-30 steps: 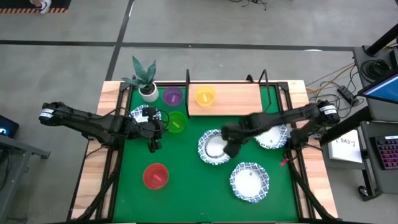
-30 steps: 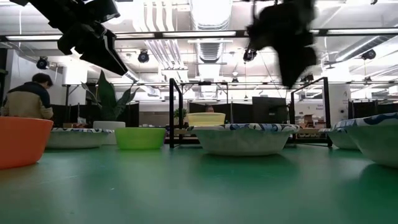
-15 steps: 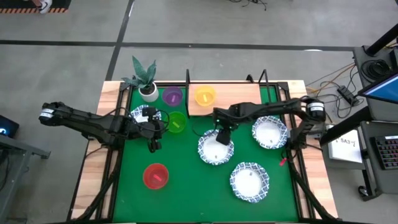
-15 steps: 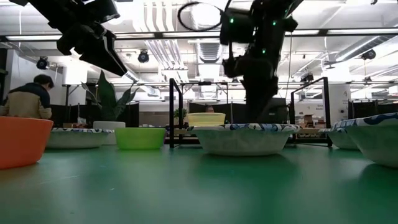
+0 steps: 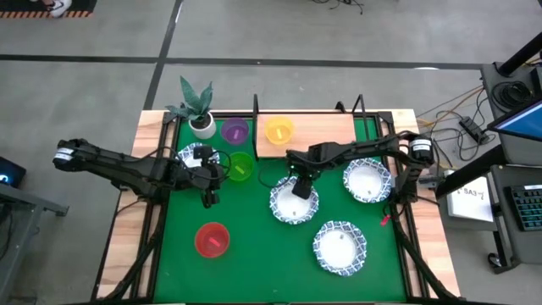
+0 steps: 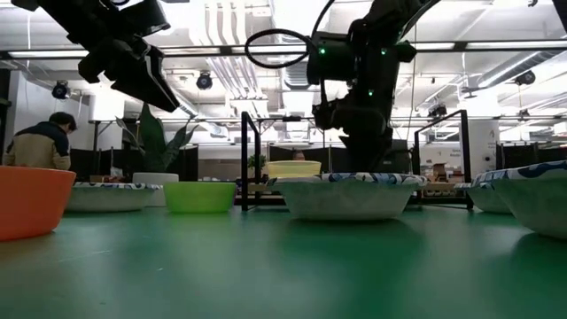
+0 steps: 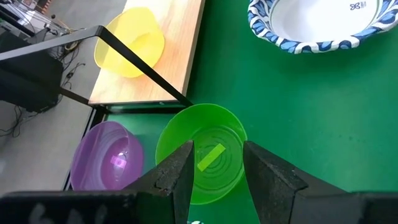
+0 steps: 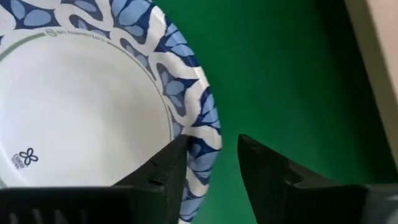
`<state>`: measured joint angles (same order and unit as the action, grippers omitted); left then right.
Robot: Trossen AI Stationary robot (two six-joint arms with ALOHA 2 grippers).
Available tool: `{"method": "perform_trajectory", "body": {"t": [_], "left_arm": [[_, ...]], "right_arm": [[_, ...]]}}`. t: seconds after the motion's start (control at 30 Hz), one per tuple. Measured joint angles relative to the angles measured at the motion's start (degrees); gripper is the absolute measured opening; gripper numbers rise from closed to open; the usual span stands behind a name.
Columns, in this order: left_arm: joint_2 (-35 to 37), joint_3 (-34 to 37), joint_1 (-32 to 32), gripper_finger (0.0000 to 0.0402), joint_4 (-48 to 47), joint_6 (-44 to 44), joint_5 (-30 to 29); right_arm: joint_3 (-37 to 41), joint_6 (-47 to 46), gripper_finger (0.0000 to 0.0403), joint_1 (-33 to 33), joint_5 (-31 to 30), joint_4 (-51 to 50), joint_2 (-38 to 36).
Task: Place and stack bowls onto a shelf
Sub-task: Put the white bowl under the other middle white bowl on the shelf
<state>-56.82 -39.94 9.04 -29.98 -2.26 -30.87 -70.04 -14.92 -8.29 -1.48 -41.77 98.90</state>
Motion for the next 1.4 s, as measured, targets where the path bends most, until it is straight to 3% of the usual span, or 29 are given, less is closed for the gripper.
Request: {"method": "perform_trajectory", "body": {"t": [0.33, 0.5, 0.6, 0.97, 1.17, 1.4], "left_arm": [[0.0, 0.0, 0.0, 0.012, -0.1, 0.0, 0.0], [0.0, 0.0, 0.0, 0.012, -0.1, 0.0, 0.0], [0.0, 0.0, 0.0, 0.012, -0.1, 0.0, 0.0], [0.0, 0.0, 0.0, 0.012, 0.2, -0.2, 0.0], [0.0, 0.0, 0.0, 0.012, 0.3, -0.2, 0.0], [0.0, 0.0, 0.0, 0.012, 0.2, -0.2, 0.0]], "right_arm": [[0.1, -1.1, 0.0016, 0.0, 0.8, 0.3, -0.2], [0.1, -2.1, 0.0013, -0.4, 3.5, -0.5, -3.4], [-2.0, -2.4, 0.0013, -1.1, 3.9, -5.8, -5.4], [-18.5, 0.9, 0.0012, -7.2, 2.9, -26.8, -7.7], [-24.0, 8.3, 0.0012, -15.2, -0.5, -32.4, -7.7], [-23.6, 19.2, 0.0012, -27.3, -1.6, -31.8, -7.7]]}}
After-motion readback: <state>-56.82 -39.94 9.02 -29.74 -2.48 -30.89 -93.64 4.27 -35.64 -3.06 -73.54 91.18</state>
